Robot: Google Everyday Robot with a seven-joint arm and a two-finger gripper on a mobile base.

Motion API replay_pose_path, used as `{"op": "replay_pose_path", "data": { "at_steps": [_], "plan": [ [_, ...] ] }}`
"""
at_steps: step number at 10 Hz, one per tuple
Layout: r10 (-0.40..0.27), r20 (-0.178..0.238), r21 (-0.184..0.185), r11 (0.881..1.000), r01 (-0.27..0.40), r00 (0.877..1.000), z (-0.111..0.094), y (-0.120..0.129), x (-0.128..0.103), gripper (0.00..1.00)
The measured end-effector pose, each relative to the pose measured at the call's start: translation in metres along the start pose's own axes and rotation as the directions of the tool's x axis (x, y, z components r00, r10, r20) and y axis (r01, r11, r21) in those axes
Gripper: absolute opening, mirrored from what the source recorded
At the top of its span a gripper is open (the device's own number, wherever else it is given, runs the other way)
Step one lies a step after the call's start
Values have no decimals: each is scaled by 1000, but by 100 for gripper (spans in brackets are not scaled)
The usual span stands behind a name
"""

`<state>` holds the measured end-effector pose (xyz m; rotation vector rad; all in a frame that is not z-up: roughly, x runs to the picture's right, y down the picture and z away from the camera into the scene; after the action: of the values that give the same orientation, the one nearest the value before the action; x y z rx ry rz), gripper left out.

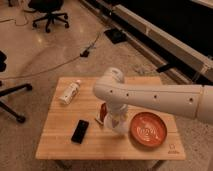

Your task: Place the ceramic cup in the ceramic bowl

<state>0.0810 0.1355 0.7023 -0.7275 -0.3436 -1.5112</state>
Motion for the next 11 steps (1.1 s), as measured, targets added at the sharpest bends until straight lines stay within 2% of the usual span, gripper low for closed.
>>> {"op": "replay_pose_path", "data": {
  "at_steps": [3,5,8,11],
  "plan": [
    [-32,5,25,999,31,999,-3,-6,-3,4],
    [-46,-23,59,997,47,999,-21,-3,-4,4],
    [-35,-71,105,994,42,997,-49,14,1,4],
    [-11,-109,122,992,24,994,-64,27,21,4]
  ]
}}
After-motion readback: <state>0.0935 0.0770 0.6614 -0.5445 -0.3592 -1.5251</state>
